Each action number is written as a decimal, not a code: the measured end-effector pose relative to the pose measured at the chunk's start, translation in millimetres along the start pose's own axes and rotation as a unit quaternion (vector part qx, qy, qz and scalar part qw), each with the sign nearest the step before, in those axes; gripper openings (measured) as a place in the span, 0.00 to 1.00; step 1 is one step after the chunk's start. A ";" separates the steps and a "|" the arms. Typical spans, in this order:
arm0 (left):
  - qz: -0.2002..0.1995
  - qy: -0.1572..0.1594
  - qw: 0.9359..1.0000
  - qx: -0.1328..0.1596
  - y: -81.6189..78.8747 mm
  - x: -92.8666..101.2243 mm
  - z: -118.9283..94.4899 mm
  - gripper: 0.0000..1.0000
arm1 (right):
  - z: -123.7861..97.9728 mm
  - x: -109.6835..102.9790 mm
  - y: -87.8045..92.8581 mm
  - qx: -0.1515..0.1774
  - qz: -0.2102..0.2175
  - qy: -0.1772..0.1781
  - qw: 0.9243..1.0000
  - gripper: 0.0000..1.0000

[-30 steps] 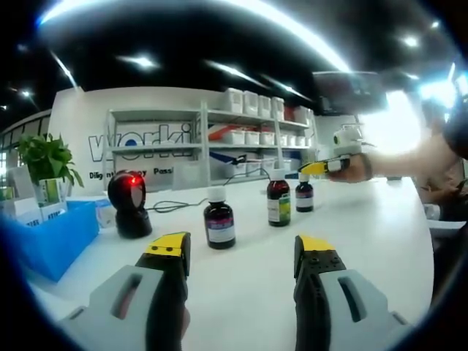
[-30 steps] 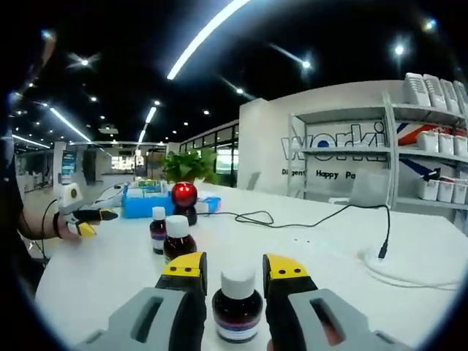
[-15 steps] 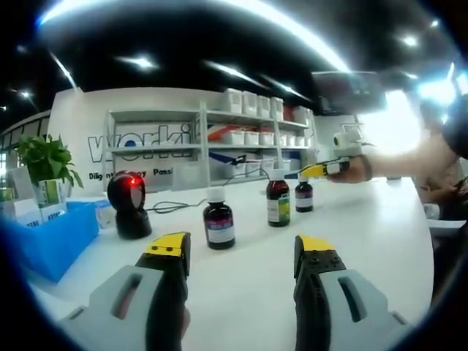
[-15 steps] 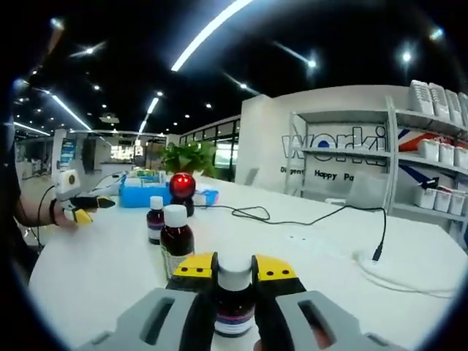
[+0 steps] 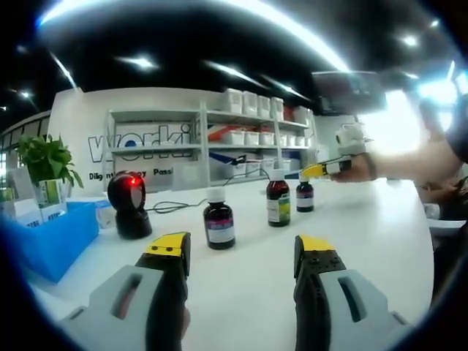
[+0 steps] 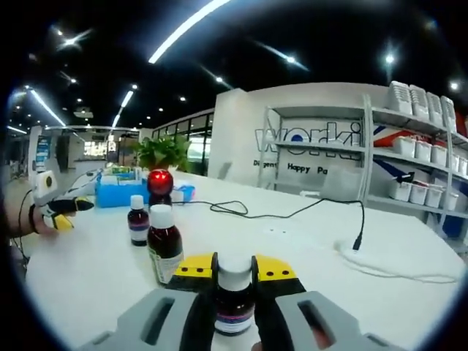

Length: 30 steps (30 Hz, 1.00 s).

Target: Rotate the medicine bottle to make it face forward pick up the medicine bottle inspect the drug traceability code place the medicine on the table

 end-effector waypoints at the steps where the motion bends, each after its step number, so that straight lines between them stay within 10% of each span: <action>1: 0.000 0.000 1.000 0.000 0.0 0.1 0.0 0.49 | 0.1 -0.8 0.5 0.002 0.004 0.007 1.000 0.13; 30: 0.001 0.002 1.000 0.002 -1.6 1.8 -0.3 0.49 | -1.3 -15.8 -3.3 -0.001 0.041 0.187 0.982 0.13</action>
Point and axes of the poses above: the point that each gripper's makers call its tool centre point, and the gripper's own axes: z roughly forward along the fingers, x roughly to its right, y roughly out of its underside, the point moved 6 cm from there along -z, roughly backward along the fingers, and after that the axes turned 3 degrees about -y, right-handed, at the moved point
